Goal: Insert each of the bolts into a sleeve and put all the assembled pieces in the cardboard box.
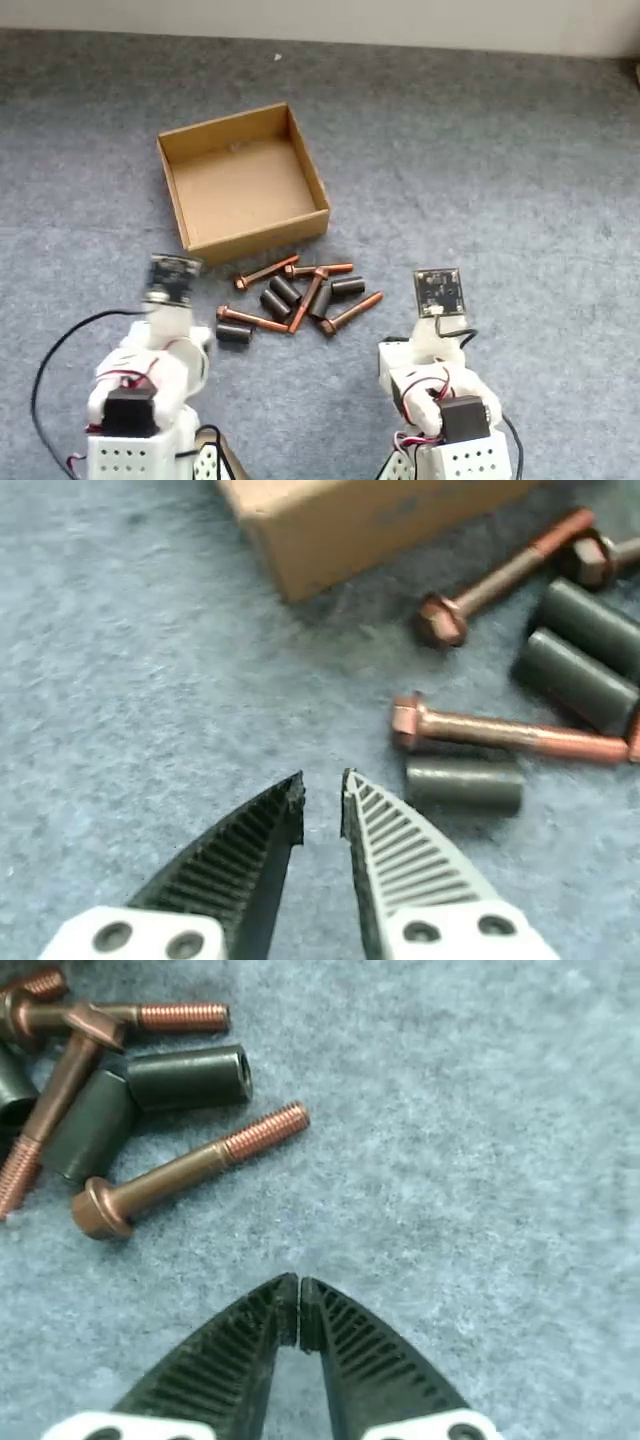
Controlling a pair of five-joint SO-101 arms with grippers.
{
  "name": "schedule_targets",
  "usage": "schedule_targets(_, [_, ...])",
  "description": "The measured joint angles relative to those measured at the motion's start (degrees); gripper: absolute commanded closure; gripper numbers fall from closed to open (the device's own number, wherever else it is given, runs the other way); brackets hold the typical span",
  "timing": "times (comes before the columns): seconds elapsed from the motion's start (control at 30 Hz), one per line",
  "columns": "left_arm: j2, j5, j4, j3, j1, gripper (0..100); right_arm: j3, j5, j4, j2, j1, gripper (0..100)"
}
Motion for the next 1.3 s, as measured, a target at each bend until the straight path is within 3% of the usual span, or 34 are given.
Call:
schedule_targets(0.1, [0.0,0.09,-0.44,-0.53,-5.63,90,-0.35,11.6,-2.2,0.0,2.37,99.2])
schedule_targets(0.23, [0.0,0.0,-0.62,-0.79,-6.59,90,-0.35,27.43,-8.97,0.0,4.4,99.2])
schedule_targets(0.37, [0.0,0.0,-0.62,-0.88,-9.05,90,-0.7,31.3,-13.01,0.0,4.48,99.2])
schedule_targets(0.63, [0.0,-6.86,-0.62,-0.88,-9.76,90,-14.86,31.38,-11.08,3.96,-3.52,93.7])
schedule_targets(0.7, [0.0,-7.03,-0.62,-0.79,-9.76,90,-20.04,27.78,-10.55,8.44,-5.8,91.5])
schedule_targets(1.0, [0.0,-7.12,-0.62,-0.44,-9.76,90,-40.62,12.04,-10.55,42.02,-14.42,91.0])
schedule_targets(1.3, [-0.09,-7.12,-0.62,0.0,-9.76,90,-48.0,10.29,-17.85,69.71,-21.63,91.0])
